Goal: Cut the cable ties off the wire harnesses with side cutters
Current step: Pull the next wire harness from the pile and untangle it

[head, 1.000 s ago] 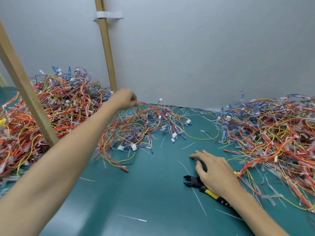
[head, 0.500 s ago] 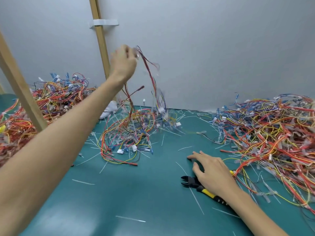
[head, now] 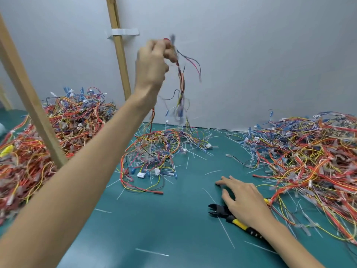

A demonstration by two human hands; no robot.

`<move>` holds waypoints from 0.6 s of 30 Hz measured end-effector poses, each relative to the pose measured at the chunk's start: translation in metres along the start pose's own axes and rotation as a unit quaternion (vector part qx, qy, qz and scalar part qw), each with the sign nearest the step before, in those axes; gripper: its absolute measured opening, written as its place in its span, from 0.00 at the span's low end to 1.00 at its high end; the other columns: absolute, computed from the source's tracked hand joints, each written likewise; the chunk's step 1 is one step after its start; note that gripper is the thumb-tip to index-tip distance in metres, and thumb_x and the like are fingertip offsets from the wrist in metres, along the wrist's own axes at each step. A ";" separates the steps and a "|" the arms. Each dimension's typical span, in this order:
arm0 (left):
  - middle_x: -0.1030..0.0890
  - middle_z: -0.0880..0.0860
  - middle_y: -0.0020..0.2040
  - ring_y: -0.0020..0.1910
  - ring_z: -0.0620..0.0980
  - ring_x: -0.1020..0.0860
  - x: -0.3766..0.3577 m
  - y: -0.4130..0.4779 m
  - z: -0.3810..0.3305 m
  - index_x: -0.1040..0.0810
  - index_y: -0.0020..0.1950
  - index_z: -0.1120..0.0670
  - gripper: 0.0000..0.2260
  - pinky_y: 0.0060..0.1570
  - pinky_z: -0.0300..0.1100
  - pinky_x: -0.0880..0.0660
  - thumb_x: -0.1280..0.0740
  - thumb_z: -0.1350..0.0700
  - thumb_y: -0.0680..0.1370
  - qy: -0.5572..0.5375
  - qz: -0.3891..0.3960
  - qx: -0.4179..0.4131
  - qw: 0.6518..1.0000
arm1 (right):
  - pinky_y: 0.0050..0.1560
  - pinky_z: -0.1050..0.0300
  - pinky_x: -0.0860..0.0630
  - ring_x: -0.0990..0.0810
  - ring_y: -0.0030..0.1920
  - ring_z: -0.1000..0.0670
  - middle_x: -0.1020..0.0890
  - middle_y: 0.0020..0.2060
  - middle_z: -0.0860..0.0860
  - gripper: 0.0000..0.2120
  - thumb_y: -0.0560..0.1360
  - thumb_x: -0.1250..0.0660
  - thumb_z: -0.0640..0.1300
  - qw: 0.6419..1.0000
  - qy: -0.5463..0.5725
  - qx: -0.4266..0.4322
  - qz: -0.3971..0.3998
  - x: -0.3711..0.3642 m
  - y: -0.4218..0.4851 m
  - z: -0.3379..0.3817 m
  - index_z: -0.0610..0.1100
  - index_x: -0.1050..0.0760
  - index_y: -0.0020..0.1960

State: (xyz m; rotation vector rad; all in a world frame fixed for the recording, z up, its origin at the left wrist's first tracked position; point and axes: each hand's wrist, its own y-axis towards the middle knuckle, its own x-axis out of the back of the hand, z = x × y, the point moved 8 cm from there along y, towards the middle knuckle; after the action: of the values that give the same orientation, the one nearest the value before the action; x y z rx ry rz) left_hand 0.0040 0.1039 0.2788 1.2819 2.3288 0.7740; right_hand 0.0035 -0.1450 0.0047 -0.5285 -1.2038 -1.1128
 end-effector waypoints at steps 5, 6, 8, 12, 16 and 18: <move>0.18 0.52 0.37 0.25 0.38 0.28 -0.062 -0.072 0.016 0.24 0.54 0.61 0.08 0.28 0.32 0.31 0.41 0.59 0.83 0.193 0.262 -0.030 0.945 | 0.66 0.58 0.37 0.31 0.70 0.57 0.22 0.63 0.59 0.13 0.82 0.43 0.51 1.000 0.013 0.013 -0.014 0.005 0.000 0.004 0.57 0.24 0.62; 0.17 0.53 0.40 0.28 0.40 0.26 -0.076 -0.095 0.024 0.24 0.54 0.60 0.07 0.32 0.36 0.28 0.40 0.60 0.82 0.239 0.307 -0.057 0.920 | 0.62 0.63 0.35 0.26 0.65 0.57 0.19 0.59 0.59 0.13 0.82 0.43 0.52 0.996 0.081 0.011 -0.042 0.012 -0.002 0.005 0.56 0.21 0.59; 0.16 0.53 0.43 0.37 0.46 0.22 -0.093 -0.137 0.041 0.24 0.55 0.57 0.06 0.43 0.43 0.26 0.39 0.58 0.81 0.292 0.348 -0.082 0.887 | 0.55 0.69 0.33 0.21 0.55 0.60 0.15 0.50 0.58 0.21 0.82 0.48 0.57 0.955 0.276 -0.002 -0.107 0.028 -0.008 0.003 0.56 0.16 0.50; 0.20 0.57 0.50 0.52 0.56 0.24 -0.108 -0.205 0.081 0.25 0.56 0.59 0.07 0.52 0.49 0.29 0.36 0.59 0.79 0.264 0.356 -0.018 0.897 | 0.50 0.51 0.28 0.18 0.48 0.47 0.14 0.44 0.45 0.31 0.80 0.52 0.64 0.841 0.533 -0.043 -0.084 0.024 -0.009 -0.008 0.48 0.15 0.49; 0.23 0.60 0.56 0.57 0.58 0.25 -0.113 -0.245 0.098 0.27 0.60 0.62 0.11 0.57 0.45 0.30 0.37 0.66 0.78 0.195 0.391 0.020 0.899 | 0.49 0.47 0.27 0.19 0.43 0.46 0.15 0.41 0.42 0.24 0.75 0.42 0.60 0.842 0.526 -0.098 -0.066 0.015 -0.005 -0.019 0.43 0.15 0.44; 0.25 0.58 0.64 0.63 0.56 0.28 -0.110 -0.256 0.100 0.31 0.69 0.60 0.20 0.64 0.45 0.33 0.37 0.67 0.76 0.210 0.439 -0.017 0.874 | 0.50 0.51 0.24 0.16 0.46 0.49 0.13 0.44 0.48 0.20 0.79 0.42 0.55 0.858 0.500 -0.105 -0.057 0.011 -0.004 -0.021 0.46 0.15 0.46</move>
State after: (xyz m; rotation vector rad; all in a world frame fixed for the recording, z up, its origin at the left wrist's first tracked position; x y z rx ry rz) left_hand -0.0494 -0.0729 0.0477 2.3892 1.9017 1.4731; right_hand 0.0087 -0.1682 0.0072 0.0156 -0.1958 -1.3642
